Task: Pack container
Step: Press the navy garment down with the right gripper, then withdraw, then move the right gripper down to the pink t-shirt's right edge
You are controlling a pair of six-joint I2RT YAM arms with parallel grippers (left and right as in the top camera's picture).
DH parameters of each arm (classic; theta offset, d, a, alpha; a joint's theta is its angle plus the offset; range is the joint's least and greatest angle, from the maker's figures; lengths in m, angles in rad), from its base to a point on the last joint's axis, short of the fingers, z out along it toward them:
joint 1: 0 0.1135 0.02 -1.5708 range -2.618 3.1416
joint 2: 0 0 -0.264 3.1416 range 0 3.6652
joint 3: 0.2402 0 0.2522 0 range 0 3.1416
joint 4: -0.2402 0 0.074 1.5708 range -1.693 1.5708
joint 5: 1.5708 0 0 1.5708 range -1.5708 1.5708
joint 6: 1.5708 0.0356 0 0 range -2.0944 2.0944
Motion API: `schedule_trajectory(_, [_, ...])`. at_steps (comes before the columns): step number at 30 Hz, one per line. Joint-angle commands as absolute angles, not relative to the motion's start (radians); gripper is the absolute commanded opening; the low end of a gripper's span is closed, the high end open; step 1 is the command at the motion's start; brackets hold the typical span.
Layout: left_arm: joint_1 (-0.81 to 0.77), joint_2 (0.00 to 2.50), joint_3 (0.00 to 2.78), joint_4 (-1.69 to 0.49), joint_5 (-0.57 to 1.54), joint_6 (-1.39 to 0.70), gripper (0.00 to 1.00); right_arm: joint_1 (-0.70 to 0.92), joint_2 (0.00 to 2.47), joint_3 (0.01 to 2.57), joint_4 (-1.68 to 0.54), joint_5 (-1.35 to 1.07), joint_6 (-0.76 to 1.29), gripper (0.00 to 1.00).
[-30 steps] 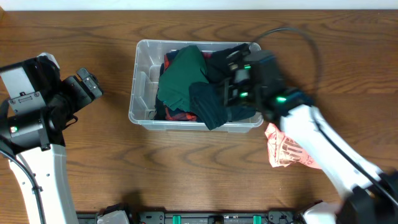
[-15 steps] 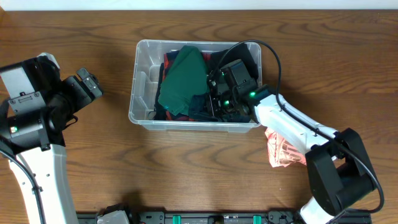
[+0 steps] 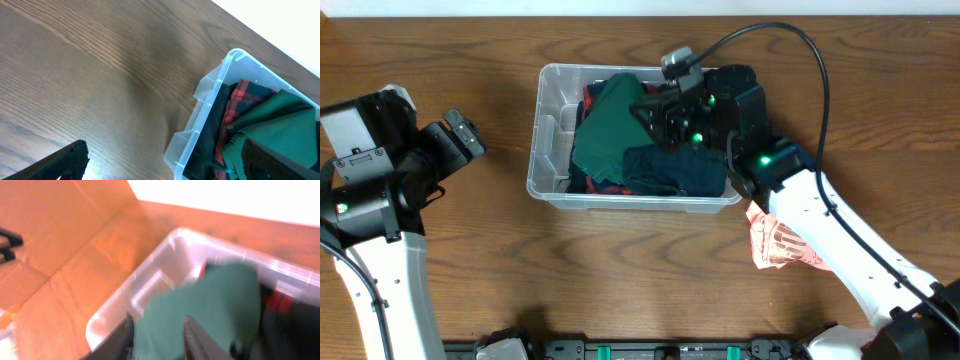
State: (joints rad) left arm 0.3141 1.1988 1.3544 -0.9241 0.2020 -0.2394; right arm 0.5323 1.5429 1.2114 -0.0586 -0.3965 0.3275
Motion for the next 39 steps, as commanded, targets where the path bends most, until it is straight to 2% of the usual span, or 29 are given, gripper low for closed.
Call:
schedule_trajectory(1, [0.319,1.201,1.352,-0.927,0.190,-0.241,0.98,0.545,1.649,1.208,0.010,-0.318,0.354,0.21])
schedule_trajectory(6, [0.319,1.202,1.352,-0.927,0.190,-0.241,0.98,0.567,1.886,1.208,0.216,-0.314,0.383,0.19])
schedule_trajectory(9, [0.319,1.202,1.352,-0.927,0.190,-0.241,0.98,0.570,2.032,1.208,0.294,-0.315,0.459,0.09])
schedule_trajectory(12, [0.319,1.202,1.352,-0.927,0.189,-0.241,0.98,0.570,2.142,1.208,0.300,-0.339,0.486,0.06])
schedule_trajectory(19, [0.319,1.202,1.352,-0.927,0.190,-0.241,0.98,0.567,2.062,1.216,0.290,-0.444,0.469,0.11])
schedule_trajectory(22, [0.319,1.201,1.352,-0.927,0.190,-0.241,0.98,0.538,1.914,1.216,0.223,-0.484,0.458,0.24])
schedule_trajectory(24, [0.319,1.202,1.352,-0.927,0.190,-0.241,0.98,0.495,1.795,1.216,0.166,-0.522,0.455,0.39])
schedule_trajectory(25, [0.319,1.202,1.352,-0.927,0.190,-0.241,0.98,0.467,1.739,1.216,0.134,-0.530,0.455,0.51])
schedule_trajectory(27, [0.319,1.202,1.352,-0.927,0.189,-0.241,0.98,0.396,1.621,1.216,0.053,-0.527,0.455,0.65])
schedule_trajectory(34, [0.319,1.202,1.352,-0.927,0.190,-0.241,0.98,-0.027,1.333,1.216,-0.358,-0.528,0.435,0.78])
schedule_trajectory(36, [0.319,1.202,1.352,-0.927,0.190,-0.241,0.98,-0.167,1.308,1.216,-0.499,-0.528,0.359,0.88])
schedule_trajectory(39, [0.319,1.201,1.352,-0.927,0.190,-0.241,0.98,-0.342,1.320,1.214,-0.677,-0.509,0.172,0.92])
